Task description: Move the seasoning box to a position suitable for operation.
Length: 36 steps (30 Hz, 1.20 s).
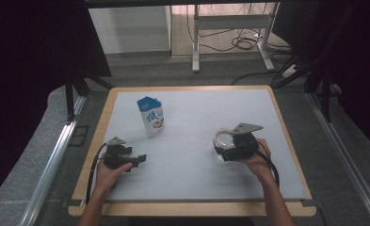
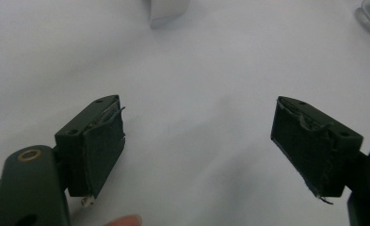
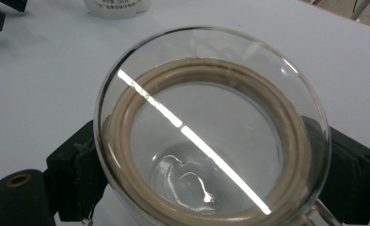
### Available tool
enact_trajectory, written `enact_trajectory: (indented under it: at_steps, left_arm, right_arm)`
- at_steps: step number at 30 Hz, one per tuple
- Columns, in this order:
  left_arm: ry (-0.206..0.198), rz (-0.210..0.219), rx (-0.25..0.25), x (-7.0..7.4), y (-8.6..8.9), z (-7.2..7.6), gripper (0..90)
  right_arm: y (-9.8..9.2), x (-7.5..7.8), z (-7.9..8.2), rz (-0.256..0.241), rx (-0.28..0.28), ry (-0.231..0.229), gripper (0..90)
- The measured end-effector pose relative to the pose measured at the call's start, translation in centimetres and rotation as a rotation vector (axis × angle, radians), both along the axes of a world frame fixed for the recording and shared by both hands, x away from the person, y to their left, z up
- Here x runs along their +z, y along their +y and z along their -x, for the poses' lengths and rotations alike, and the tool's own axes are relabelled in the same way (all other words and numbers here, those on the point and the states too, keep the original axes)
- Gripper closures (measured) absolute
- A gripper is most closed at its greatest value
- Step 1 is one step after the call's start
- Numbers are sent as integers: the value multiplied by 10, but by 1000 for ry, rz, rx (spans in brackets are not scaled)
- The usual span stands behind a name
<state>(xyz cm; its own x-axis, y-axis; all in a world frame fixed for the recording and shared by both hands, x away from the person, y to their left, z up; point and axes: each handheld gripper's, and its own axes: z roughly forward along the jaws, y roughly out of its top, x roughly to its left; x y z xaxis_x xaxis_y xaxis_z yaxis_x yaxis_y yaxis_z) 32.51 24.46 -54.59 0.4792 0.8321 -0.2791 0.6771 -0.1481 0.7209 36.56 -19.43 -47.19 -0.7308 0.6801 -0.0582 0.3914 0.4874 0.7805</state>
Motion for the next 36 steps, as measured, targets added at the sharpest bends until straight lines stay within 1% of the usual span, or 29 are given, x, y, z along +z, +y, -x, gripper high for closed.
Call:
enact_trajectory:
  at_steps: [3,5,6,8,9,11,13,18,19,21,29,30,31,32,33,34,35,36]
  left_arm:
    - [1,-1,-2,-1,-1,0,176]
    - [0,-2,-3,0,-1,0,176]
    - [0,-2,-3,0,-1,0,176]
    - [1,-1,-4,-1,-2,0,176]
    - [1,-1,-4,-1,-2,0,176]
    - [3,-6,-6,-1,-1,-1,176]
    - [4,-6,-6,-1,-1,-1,176]
    - [6,-8,-9,-2,-2,-1,176]
    - [6,-7,-8,-2,-1,-1,176]
    - [5,-7,-6,-2,-1,-1,176]
    - [4,-8,-9,-2,-2,0,176]
    - [3,-8,-9,-2,-2,0,176]
    - [2,-8,-9,-1,-2,0,176]
    - [2,-7,-9,-1,-2,0,176]
    - [0,-7,-10,-1,-2,0,177]
    - [0,-7,-10,-1,-2,0,178]
    - [-3,-5,-9,-1,-3,1,178]
    - [-5,-5,-9,-1,-3,1,179]
  right_arm:
    - [-2,-1,-1,6,-24,-9,116]
    - [-2,-1,-4,2,-44,-4,116]
    - [-2,-1,-4,2,-44,-4,116]
    - [0,-1,-7,0,-67,-4,116]
    - [0,-1,-7,0,-67,-4,116]
    - [4,-2,-10,15,-97,-11,116]
    - [8,-2,-13,13,-112,-18,116]
    - [14,-3,-17,15,-118,-24,116]
    - [16,-5,-18,24,-125,-14,116]
    - [18,-5,-18,23,-135,-16,115]
    - [20,-5,-18,28,-144,-14,97]
    - [19,-4,-17,14,-148,-20,79]
    - [17,1,-14,-27,-163,-51,69]
    - [17,1,-14,-27,-163,-51,69]
    - [13,9,-10,-68,-163,-70,69]
    - [13,9,-10,-68,-163,-70,69]
    - [8,18,-5,-106,-168,-87,77]
    - [4,21,-3,-127,-172,-95,95]
